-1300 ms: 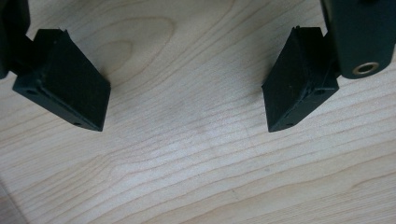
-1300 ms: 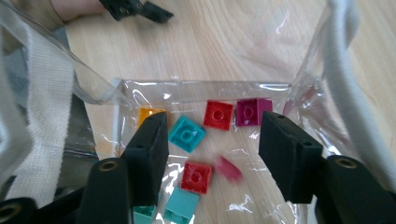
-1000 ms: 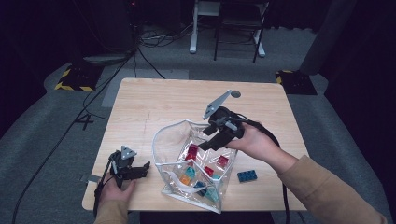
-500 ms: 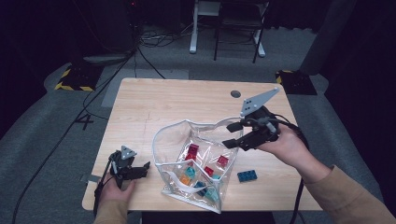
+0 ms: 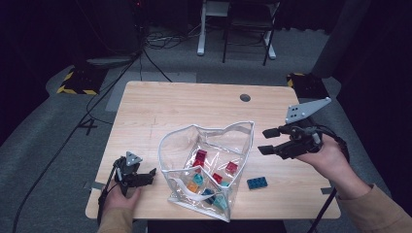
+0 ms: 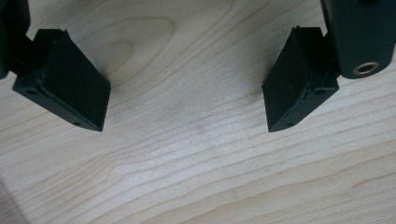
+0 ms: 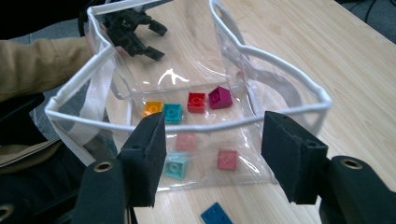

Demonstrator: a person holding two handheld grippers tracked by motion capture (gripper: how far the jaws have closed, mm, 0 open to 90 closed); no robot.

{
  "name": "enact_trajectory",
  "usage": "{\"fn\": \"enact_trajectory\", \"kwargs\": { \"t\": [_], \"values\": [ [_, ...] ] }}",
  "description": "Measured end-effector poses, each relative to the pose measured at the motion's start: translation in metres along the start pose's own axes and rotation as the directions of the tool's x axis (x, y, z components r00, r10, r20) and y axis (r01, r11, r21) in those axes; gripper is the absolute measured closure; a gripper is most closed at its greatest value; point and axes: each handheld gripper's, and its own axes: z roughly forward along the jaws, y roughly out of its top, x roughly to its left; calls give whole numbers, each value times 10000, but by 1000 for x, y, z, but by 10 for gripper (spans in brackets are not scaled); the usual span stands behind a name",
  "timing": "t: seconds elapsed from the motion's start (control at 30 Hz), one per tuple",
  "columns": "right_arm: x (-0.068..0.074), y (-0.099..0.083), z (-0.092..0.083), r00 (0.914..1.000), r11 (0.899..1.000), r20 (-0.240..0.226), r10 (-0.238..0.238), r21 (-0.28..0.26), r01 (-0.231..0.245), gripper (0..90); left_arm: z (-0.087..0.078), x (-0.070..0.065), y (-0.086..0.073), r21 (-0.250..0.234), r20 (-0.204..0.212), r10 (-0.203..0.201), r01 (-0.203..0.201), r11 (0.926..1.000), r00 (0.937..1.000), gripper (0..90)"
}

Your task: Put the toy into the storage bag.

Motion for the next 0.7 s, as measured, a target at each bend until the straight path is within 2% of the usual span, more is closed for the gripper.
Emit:
{"fn": "enact_trajectory", "kwargs": {
  "t": [0.13,0.27,0.7],
  "values": [
    [-6,-10,-4,9997,9999,192,141,-72,-140,391,0,0,0,1,0,2,-2,10000,10000,153],
    [-10,-23,0,9991,9999,386,148,-66,-146,364,0,0,0,2,0,2,-2,10000,10000,153],
    [-28,-75,28,9951,9957,399,901,170,-908,334,0,0,0,2,-8,-20,20,10000,10000,153]
  ]
}}
